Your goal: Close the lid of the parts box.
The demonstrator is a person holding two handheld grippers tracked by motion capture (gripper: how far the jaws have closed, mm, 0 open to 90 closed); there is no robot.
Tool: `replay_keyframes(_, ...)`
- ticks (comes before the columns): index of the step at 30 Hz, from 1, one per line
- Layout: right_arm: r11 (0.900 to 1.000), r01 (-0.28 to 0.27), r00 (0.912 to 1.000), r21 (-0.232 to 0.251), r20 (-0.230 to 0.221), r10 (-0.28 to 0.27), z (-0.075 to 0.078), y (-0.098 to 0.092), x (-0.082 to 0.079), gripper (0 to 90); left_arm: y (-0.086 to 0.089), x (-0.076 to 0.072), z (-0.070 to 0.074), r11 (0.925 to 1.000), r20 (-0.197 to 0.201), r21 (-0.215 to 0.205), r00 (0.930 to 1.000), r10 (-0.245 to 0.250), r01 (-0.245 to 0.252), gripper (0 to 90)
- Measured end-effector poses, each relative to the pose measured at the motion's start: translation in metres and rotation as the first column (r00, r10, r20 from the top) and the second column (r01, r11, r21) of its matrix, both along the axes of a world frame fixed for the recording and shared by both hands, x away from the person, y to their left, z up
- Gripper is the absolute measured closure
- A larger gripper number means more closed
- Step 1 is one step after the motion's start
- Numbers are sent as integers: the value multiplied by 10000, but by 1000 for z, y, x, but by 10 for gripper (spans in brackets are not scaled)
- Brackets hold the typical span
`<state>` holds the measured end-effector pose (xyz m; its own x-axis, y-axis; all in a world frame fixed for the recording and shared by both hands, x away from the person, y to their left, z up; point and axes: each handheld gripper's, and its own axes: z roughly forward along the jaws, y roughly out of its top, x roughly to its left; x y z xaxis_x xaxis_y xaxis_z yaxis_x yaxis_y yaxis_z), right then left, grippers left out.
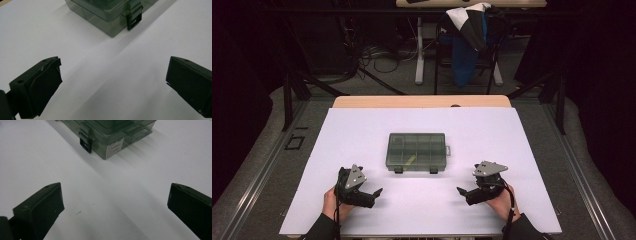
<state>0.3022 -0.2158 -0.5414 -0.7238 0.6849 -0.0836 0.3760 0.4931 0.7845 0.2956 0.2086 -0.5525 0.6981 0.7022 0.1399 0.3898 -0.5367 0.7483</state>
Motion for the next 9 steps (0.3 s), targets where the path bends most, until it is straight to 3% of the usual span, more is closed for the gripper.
replay_keyframes(9, 9999, 109, 9999, 32, -17, -109, -3, -4, -3, 0, 0, 1, 0, 9999, 95, 104, 10000, 11, -12, 0)
